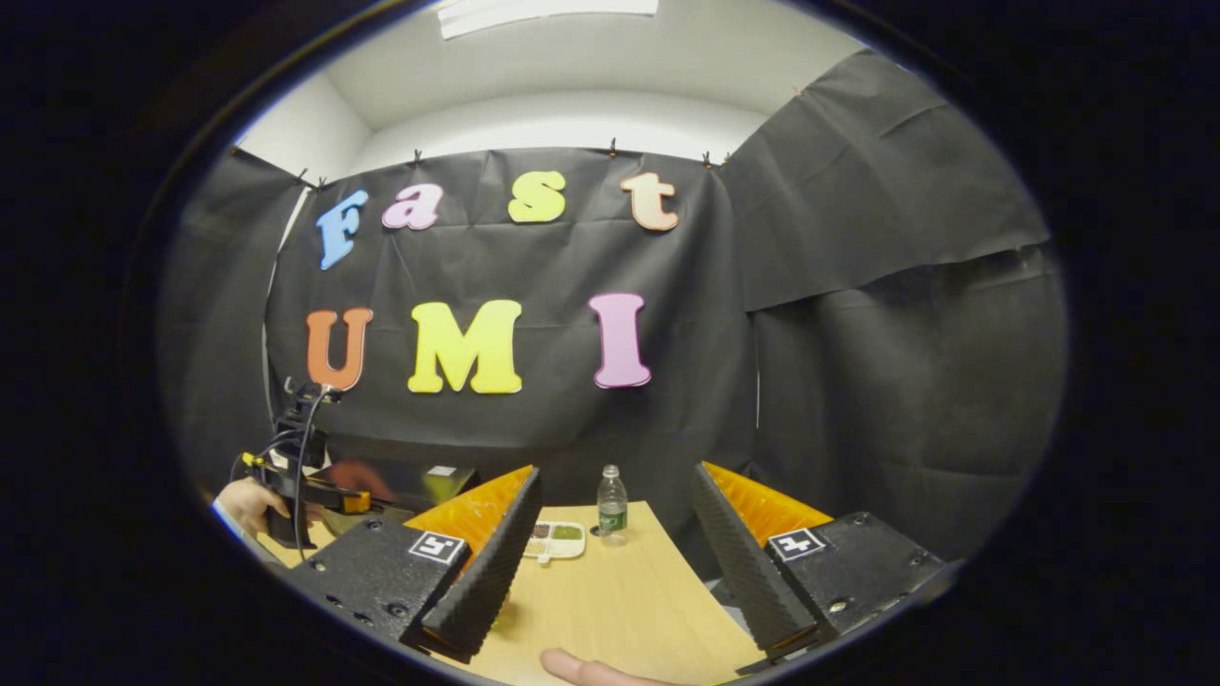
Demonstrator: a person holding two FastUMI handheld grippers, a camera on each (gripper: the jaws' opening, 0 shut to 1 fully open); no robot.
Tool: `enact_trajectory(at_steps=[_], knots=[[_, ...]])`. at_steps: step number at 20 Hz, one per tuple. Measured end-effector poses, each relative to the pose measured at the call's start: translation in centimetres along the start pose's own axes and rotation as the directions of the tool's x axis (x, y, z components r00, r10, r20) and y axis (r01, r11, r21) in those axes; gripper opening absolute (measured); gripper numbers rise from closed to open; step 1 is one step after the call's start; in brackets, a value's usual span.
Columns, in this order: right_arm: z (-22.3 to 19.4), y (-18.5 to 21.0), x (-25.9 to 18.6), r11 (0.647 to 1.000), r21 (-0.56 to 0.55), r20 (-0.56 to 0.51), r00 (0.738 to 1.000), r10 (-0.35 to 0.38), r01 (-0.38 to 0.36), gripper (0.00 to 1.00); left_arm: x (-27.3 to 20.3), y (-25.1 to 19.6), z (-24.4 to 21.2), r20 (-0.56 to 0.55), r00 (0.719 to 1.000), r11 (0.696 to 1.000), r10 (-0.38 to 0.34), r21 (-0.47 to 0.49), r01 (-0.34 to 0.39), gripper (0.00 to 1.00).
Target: Open the electric oven with the left hand, put the food in, and close the electric oven.
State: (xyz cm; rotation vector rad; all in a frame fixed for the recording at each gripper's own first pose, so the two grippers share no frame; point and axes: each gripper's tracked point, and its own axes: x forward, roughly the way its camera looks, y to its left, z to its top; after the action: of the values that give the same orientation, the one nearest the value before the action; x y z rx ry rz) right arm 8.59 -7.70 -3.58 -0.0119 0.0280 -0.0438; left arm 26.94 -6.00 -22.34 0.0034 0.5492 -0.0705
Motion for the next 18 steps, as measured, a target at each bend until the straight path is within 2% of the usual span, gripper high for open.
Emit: enact_trajectory(at_steps=[8,18], knots=[[-1.8,0.7,0.1,1.0,0.012,-0.042,0.999,0.015,-0.015,0.96,-3.9,-0.3,-4.2,0.021,0.999,1.0,-0.028,-0.009,0.028,0.99],[-2.6,0.2,-0.8,0.999,0.038,-0.031,0.999,0.017,-0.016,0.96,-6.6,-0.2,-11.2,0.017,0.999,0.999,-0.034,-0.02,0.034,0.99]])
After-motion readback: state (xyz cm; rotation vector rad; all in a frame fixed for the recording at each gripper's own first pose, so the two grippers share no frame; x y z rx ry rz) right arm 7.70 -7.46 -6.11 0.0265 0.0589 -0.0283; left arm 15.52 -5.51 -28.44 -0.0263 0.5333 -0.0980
